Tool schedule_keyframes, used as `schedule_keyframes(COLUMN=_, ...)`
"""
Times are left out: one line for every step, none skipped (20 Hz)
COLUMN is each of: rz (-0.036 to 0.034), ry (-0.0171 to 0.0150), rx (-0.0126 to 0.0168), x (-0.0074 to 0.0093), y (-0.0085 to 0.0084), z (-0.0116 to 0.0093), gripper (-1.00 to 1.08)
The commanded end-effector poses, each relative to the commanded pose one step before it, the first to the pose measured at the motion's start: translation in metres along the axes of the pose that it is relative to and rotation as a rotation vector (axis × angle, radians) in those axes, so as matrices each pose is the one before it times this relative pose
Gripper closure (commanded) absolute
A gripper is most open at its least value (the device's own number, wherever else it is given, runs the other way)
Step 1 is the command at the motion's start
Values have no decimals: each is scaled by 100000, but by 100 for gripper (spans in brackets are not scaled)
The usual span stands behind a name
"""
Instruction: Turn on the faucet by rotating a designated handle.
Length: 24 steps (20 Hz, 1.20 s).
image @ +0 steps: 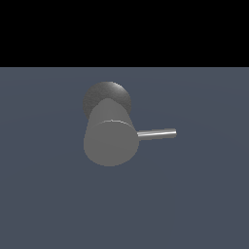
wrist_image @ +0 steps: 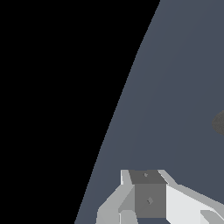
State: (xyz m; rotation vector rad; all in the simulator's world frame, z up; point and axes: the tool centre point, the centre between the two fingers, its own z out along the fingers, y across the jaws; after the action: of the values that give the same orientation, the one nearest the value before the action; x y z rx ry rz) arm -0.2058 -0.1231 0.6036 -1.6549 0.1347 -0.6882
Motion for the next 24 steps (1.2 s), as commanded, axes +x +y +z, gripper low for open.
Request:
schedule_keyframes(rz=3883, ry=6053, rx=9057, x=1327, y=709, z=-1393, gripper=108)
schedule_keyframes(rz=1734, ry=2370, rx=3438, x=559, y=314, z=-543, gripper=108)
schedule_keyframes(rz=1826, ry=2379, rx=3370, x=574, y=339, z=-543, gripper=108)
schedule_keyframes(rz=1918, ry=2389, rx=3298, x=589, y=365, z=-542, gripper=108)
schedule_keyframes(rz=2009, ry=2399, rx=3222, x=604, y=392, z=-541, gripper=108)
schedule_keyframes(rz=2100, ry=2409, rx=3143, x=619, y=420, z=-539, gripper=108)
schedule_keyframes(rz=2189, ry=2420, rx=3061, x=634, y=448, z=-537, gripper=108)
schedule_keyframes(rz=2277, ry=2432, rx=2975, x=649, y=476, z=-535, gripper=108)
schedule_keyframes(rz=2364, ry=2444, rx=2886, x=664, y=505, z=-533, gripper=108)
schedule_keyframes(rz=2449, ry=2457, rx=2794, x=678, y=535, z=-531, gripper=108)
schedule_keyframes(rz=2532, ry=2470, rx=2698, x=693, y=564, z=-528, gripper=108)
schedule_keyframes(rz=2614, ry=2485, rx=2601, x=708, y=595, z=-526, gripper=108)
schedule_keyframes(rz=2693, ry=2498, rx=2499, x=723, y=625, z=-523, gripper=108)
schedule_keyframes(rz=2770, ry=2514, rx=2395, x=738, y=656, z=-520, gripper=108)
schedule_keyframes(rz=2844, ry=2528, rx=2289, x=753, y=687, z=-517, gripper=108)
schedule_keyframes(rz=2915, ry=2544, rx=2179, x=767, y=717, z=-513, gripper=108)
schedule_keyframes(rz=2984, ry=2561, rx=2068, x=783, y=748, z=-510, gripper=108)
schedule_keyframes(rz=3050, ry=2577, rx=1955, x=797, y=779, z=-506, gripper=108)
schedule_keyframes(rz=3112, ry=2593, rx=1839, x=812, y=810, z=-503, gripper=108)
schedule_keyframes(rz=3172, ry=2611, rx=1722, x=827, y=841, z=-499, gripper=108)
schedule_keyframes(rz=3228, ry=2628, rx=1603, x=841, y=871, z=-495, gripper=108)
schedule_keyframes(rz=3281, ry=2646, rx=1483, x=856, y=901, z=-490, gripper=108)
schedule_keyframes(rz=3330, ry=2664, rx=1362, x=871, y=931, z=-486, gripper=108)
schedule_keyframes(rz=3376, ry=2683, rx=1239, x=886, y=961, z=-482, gripper=108)
